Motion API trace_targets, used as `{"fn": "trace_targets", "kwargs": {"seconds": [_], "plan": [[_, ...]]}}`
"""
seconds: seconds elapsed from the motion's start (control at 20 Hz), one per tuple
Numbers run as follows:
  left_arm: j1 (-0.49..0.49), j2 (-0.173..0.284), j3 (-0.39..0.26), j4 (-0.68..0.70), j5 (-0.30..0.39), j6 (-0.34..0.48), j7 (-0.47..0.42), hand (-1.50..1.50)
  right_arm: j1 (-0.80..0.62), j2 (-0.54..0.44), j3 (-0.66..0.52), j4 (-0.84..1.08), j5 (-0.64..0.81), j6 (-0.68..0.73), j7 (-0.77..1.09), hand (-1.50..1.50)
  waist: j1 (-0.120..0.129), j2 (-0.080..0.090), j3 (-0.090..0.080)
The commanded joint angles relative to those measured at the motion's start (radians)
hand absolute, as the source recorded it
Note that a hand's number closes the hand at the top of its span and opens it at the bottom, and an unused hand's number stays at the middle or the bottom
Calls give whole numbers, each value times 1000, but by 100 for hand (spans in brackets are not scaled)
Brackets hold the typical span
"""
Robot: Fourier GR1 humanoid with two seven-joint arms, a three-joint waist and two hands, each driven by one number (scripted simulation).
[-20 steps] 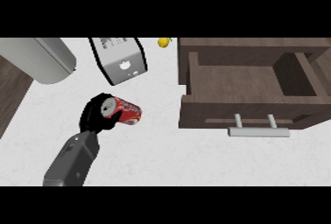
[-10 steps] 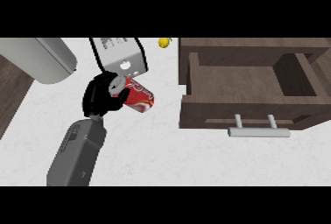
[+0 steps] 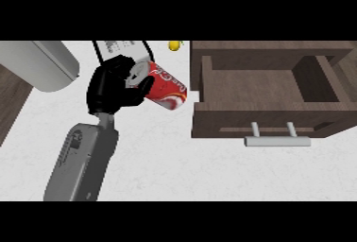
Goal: Pick up the can, place it into the drawer and close the drawer
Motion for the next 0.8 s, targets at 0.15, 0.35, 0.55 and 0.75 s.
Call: {"fn": "trace_targets", "kwargs": {"seconds": [0.15, 0.35, 0.55, 0.75], "plan": [[-102, -1, -135, -53, -23, 198, 96, 150, -30, 7, 56, 38, 62, 3, -32, -150, -10, 5, 0], [-198, -1, -84, -53, -25, 195, 172, 150, -39, 4, 31, -5, 43, -4, 11, -150, -8, 5, -1], [-332, -1, -98, 122, -19, 249, 120, 150, -48, 7, 51, -44, 41, -54, 53, -150, -16, 7, -1], [-429, -1, -153, 105, -17, 345, 201, 150, -22, 7, 57, 6, 53, -12, -14, -150, -16, 5, 0]]}}
